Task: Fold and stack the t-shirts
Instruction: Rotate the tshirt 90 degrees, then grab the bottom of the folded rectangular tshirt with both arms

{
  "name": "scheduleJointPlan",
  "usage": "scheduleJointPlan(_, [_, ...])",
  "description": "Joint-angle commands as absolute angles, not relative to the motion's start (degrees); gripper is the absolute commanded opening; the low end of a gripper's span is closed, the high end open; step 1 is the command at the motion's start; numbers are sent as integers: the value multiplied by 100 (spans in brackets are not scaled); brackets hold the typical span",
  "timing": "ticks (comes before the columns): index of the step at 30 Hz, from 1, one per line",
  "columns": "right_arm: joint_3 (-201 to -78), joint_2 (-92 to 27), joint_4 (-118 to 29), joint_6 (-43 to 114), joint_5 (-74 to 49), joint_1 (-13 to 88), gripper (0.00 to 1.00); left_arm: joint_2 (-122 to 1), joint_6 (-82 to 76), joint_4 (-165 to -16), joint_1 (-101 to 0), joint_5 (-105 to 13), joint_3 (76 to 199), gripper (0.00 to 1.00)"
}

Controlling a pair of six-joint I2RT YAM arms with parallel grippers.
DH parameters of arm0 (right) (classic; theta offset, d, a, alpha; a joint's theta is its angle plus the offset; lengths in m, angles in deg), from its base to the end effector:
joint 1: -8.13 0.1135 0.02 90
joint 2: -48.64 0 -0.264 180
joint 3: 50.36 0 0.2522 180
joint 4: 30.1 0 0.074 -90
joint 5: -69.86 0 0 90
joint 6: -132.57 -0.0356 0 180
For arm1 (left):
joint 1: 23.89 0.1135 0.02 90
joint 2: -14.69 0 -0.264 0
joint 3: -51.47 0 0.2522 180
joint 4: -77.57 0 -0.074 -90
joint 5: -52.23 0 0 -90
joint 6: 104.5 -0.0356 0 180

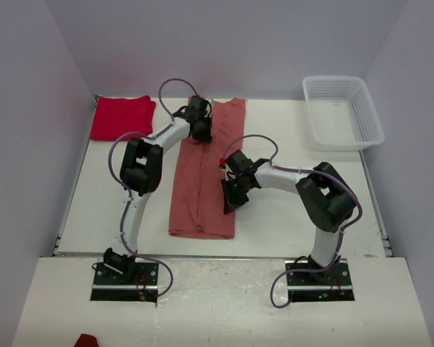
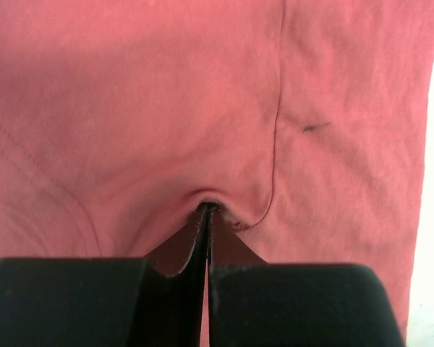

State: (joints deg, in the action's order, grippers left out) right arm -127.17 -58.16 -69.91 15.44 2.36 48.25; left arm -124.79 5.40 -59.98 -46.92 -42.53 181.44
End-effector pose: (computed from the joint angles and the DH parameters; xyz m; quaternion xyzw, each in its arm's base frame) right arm 0.2601 0.2370 0.1399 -0.1432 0.9555 0.2552 0.0369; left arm 0.4929 -0.2128 0.1571 0.0393 0.9439 -0.1557 0.2887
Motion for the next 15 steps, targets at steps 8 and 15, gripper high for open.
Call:
scheduleJointPlan(8, [-13347, -5490, -7568, 1893, -721, 4821, 0, -10775, 343, -5659, -4613, -3610, 16992, 7])
scheduleJointPlan(15, [-13541, -4217, -8068, 1946, -862, 4830, 9, -9361, 334, -5300, -4631, -3242, 16632, 26])
